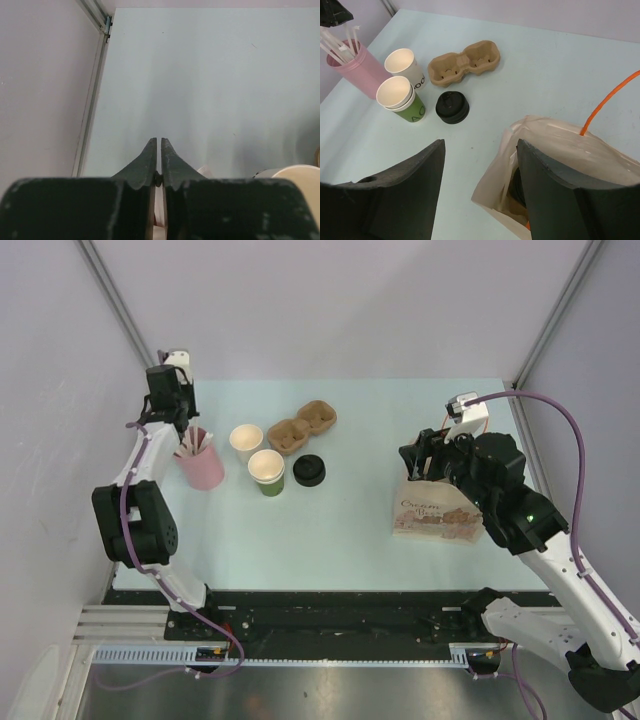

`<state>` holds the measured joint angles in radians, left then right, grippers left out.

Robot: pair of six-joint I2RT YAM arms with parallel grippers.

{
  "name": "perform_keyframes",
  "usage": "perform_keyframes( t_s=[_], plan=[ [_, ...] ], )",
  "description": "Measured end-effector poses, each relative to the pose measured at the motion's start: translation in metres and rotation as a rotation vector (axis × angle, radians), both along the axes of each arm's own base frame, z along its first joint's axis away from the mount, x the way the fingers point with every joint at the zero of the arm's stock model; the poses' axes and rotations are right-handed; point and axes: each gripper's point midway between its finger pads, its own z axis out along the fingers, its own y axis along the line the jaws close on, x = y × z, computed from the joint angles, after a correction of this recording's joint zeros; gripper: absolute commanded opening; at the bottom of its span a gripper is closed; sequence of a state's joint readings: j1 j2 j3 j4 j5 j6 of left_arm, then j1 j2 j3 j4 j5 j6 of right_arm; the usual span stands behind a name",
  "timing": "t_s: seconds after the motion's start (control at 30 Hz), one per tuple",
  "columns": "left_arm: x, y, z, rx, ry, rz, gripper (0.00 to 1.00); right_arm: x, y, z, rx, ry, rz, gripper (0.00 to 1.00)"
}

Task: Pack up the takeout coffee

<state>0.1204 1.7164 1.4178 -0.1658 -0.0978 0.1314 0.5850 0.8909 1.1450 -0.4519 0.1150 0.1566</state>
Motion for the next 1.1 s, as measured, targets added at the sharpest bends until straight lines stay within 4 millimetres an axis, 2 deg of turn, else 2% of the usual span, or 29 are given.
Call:
perform_keyframes(
  t_s=[0.2, 0.3, 0.43, 0.63, 0.77, 0.93, 1.03, 1.07, 1.1],
  plan=[
    [0.000, -0.002, 0.001, -0.011, -0.003, -0.015, 0.01, 0.000, 0.000, 0.000, 0.000, 0.000, 0.000, 0.64],
    [-0.005, -0.003, 0.010, -0.014, -0.013, -0.022, 0.00, 0.000, 0.000, 0.000, 0.000, 0.000, 0.000, 0.64],
    [-0.021, -0.010, 0.042, -0.019, -0.066, -0.051, 0.01, -0.002, 0.000, 0.002, 0.004, -0.005, 0.004, 0.64],
    [-0.056, -0.026, 0.111, -0.018, -0.194, -0.112, 0.00, -0.008, 0.004, 0.006, 0.020, -0.012, 0.035, 0.63],
    [-0.077, -0.036, 0.136, -0.019, -0.231, -0.159, 0.00, -0.011, 0.010, 0.009, 0.025, -0.016, 0.057, 0.63],
    [-0.101, -0.055, 0.158, -0.034, -0.248, -0.234, 0.00, -0.019, 0.029, 0.017, 0.027, -0.025, 0.119, 0.64],
    [-0.119, -0.075, 0.181, -0.053, -0.271, -0.311, 0.00, -0.025, 0.049, 0.019, 0.018, -0.029, 0.176, 0.66],
    [-0.128, -0.086, 0.196, -0.065, -0.286, -0.356, 0.00, -0.028, 0.057, 0.019, 0.012, -0.033, 0.194, 0.68],
    [-0.131, -0.090, 0.199, -0.068, -0.291, -0.372, 0.01, -0.030, 0.064, 0.019, 0.004, -0.037, 0.213, 0.69]
  ],
)
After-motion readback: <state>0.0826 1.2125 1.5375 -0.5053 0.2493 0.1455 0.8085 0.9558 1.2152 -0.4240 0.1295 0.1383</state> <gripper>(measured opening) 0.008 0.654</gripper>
